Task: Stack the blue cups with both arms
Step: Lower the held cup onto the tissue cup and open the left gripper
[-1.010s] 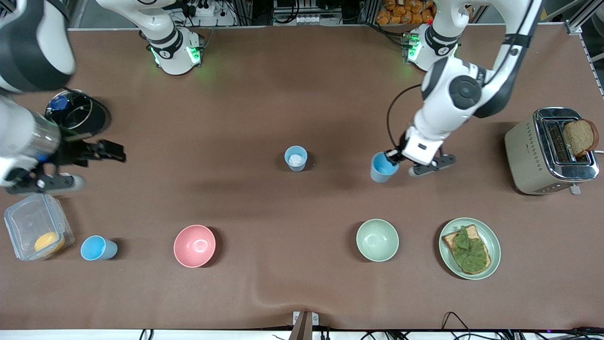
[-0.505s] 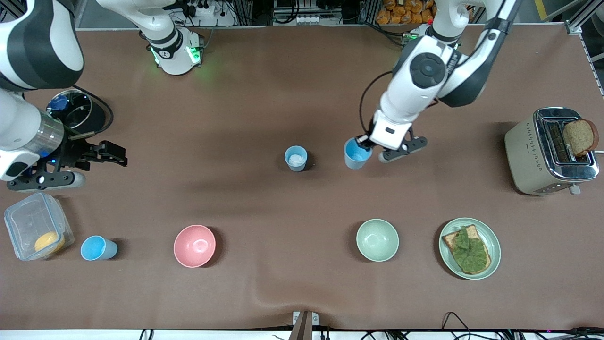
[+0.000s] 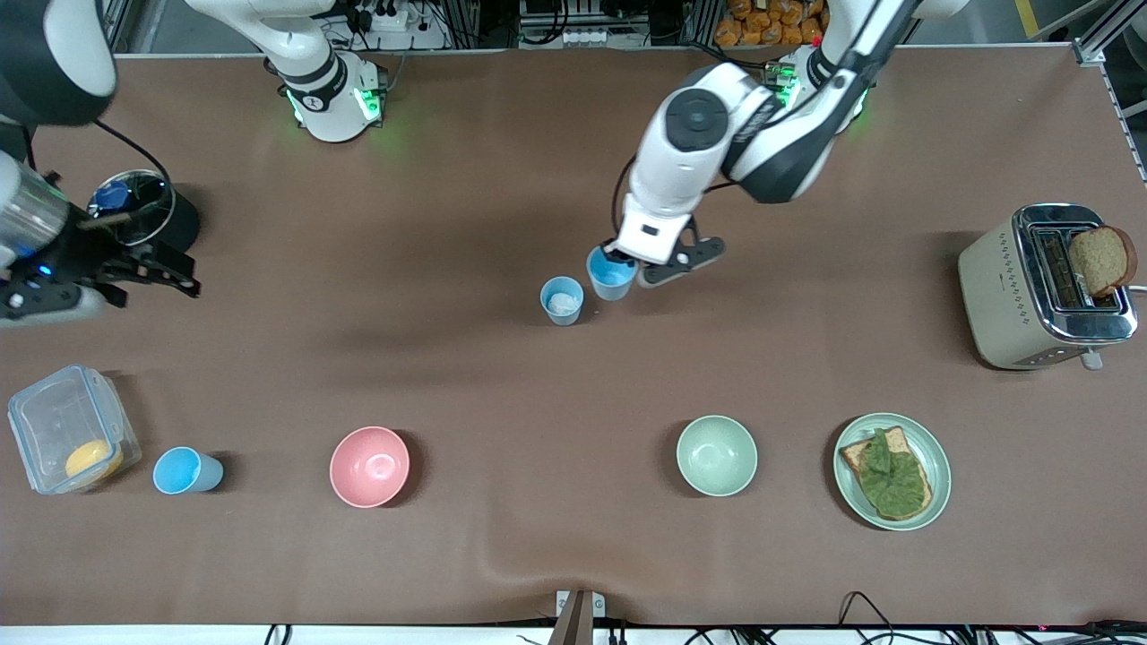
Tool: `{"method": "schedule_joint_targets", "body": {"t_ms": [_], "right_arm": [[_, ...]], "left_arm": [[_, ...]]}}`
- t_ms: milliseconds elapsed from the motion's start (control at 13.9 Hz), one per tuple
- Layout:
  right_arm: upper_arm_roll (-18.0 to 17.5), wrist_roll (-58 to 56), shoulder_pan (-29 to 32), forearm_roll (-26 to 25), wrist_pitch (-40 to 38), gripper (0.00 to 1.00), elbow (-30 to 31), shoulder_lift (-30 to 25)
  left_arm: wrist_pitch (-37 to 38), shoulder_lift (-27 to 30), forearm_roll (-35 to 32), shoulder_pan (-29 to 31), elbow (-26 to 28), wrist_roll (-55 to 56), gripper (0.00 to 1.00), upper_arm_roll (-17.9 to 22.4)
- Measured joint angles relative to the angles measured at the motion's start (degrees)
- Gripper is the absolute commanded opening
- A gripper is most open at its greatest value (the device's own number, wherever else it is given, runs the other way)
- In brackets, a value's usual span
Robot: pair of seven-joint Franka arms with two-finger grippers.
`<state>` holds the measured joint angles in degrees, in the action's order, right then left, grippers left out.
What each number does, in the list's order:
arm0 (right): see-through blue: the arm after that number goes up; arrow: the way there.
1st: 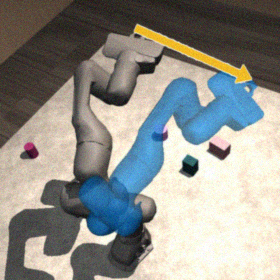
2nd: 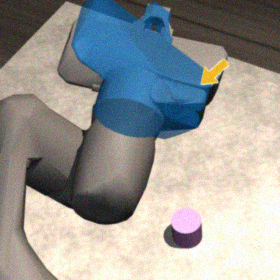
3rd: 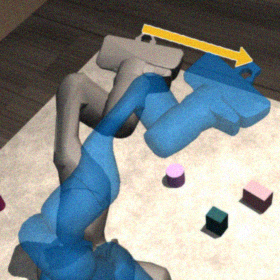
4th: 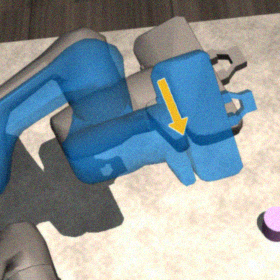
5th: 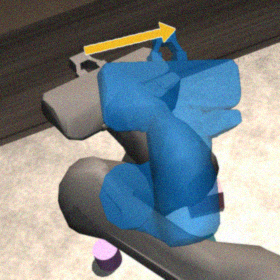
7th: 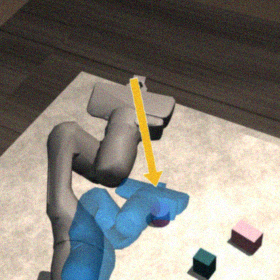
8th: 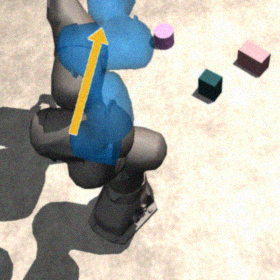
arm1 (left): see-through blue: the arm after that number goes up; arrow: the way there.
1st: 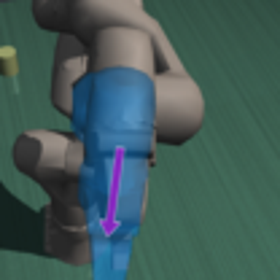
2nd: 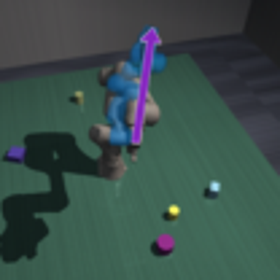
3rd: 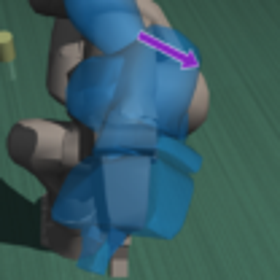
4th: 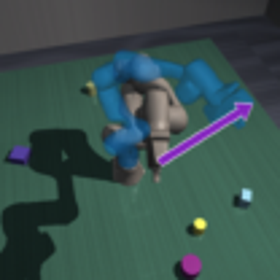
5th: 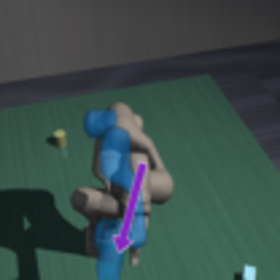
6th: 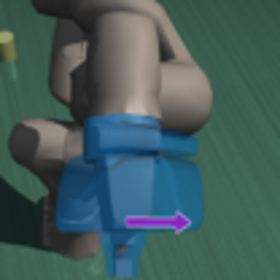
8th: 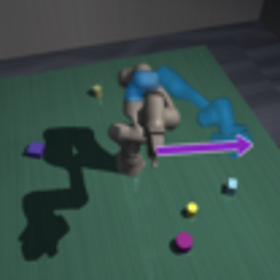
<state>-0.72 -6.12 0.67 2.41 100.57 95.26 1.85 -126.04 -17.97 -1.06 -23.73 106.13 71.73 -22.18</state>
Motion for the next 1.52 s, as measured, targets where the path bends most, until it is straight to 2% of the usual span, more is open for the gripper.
{"method": "schedule_joint_targets", "body": {"t_ms": [216, 577, 1155, 1227, 1299, 1515], "right_arm": [[-0.05, -0.12, 0.46, -0.07, -5.05, 1.00, 0.36, -2.44], [-0.11, -0.13, 1.84, -0.22, -6.18, 1.00, 0.33, -2.45], [-0.63, -0.32, 3.77, -0.74, -7.92, 1.00, 0.00, -2.46], [-0.78, -0.32, 3.77, -0.99, -7.66, 1.00, -0.11, -2.46], [-0.88, -0.32, 3.77, -1.12, -7.28, 1.00, -0.15, -2.46], [-0.97, -0.32, 3.77, -1.19, -6.94, 1.00, -0.15, -2.46]], "left_arm": [[0.00, -3.75, -1.63, -2.87, -3.09, 4.45, 0.00, 0.04], [0.01, -8.39, -5.02, -5.51, -8.33, 10.49, 0.00, 0.19], [0.02, -11.55, -7.08, -7.34, -10.40, 13.05, 0.00, 0.57], [0.01, -11.86, -7.41, -7.44, -10.70, 13.46, 0.41, 0.60], [0.02, -12.15, -7.48, -7.51, -10.98, 13.66, 0.99, 0.61], [0.02, -12.65, -10.38, -7.95, -11.28, 13.93, 1.00, 0.66]]}}
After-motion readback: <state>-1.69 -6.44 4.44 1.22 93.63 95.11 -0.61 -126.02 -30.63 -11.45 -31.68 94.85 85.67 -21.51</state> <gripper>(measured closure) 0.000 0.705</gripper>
